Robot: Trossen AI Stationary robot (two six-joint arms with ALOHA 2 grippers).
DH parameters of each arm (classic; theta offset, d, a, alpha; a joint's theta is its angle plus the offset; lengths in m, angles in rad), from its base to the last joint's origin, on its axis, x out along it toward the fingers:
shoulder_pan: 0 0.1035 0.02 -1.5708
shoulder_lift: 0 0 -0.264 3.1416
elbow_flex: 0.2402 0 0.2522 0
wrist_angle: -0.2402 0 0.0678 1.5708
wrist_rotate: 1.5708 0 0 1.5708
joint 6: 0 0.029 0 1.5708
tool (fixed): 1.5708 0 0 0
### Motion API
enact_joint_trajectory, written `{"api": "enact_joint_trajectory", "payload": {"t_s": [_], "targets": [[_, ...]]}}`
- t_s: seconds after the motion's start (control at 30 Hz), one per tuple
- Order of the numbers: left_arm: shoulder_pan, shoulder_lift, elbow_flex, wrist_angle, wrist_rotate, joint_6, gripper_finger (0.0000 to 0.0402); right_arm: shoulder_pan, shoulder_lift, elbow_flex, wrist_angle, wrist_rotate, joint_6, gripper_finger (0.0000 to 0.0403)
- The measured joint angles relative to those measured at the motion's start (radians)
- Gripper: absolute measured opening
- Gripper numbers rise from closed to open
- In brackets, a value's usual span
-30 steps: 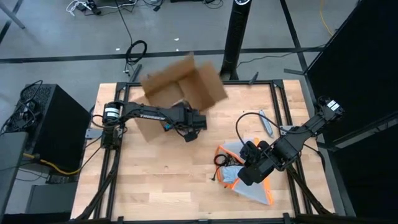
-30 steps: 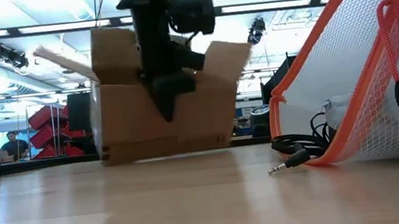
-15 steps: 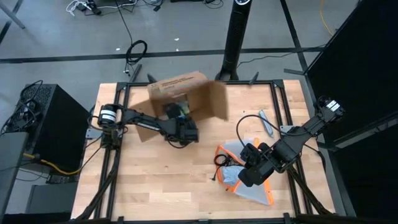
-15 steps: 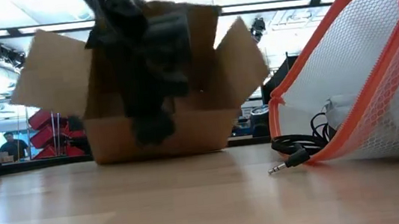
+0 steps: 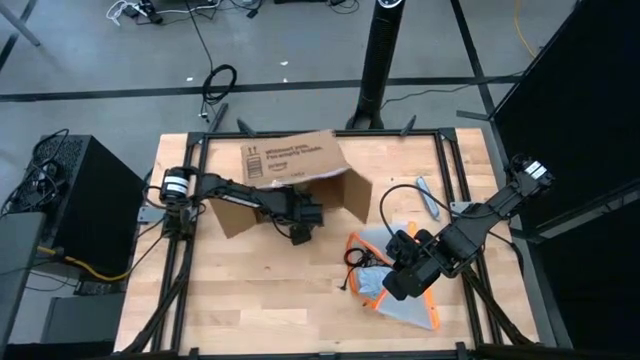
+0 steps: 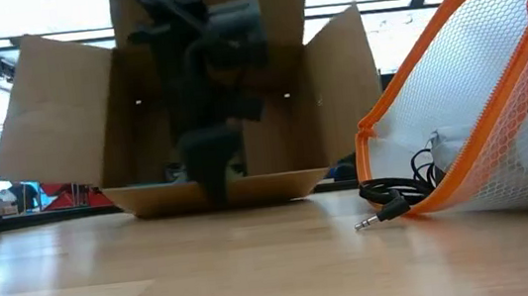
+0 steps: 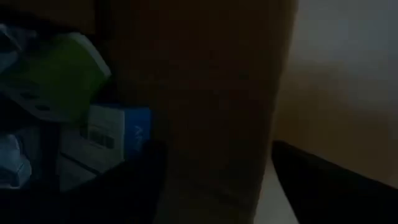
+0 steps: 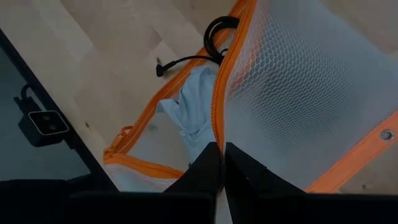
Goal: Unpack boxes
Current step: Put the black shipping bag into the transparent zip bag
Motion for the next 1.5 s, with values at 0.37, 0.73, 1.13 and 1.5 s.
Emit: {"api": "enact_joint_trajectory", "payload": {"t_s": [0.37, 0.73, 1.13, 1.5], "targets": [[-0.014, 0.000, 0.126, -0.078, 0.105, 0.003, 0.0301, 0.000, 0.000, 0.000, 0.004, -0.001, 0.002, 0.0000], [-0.042, -0.002, 0.047, 0.011, 0.238, -0.056, 0.0258, -0.003, 0.000, 0.000, 0.007, -0.001, 0.003, 0.0000], [-0.047, 0.010, 0.019, -0.028, 0.271, -0.068, 0.0229, 0.000, 0.000, 0.000, 0.014, 0.000, 0.029, 0.0000], [-0.085, -0.057, 0.030, -0.048, 0.263, -0.079, 0.0210, 0.003, 0.000, 0.000, 0.017, 0.001, 0.049, 0.0000]]}}
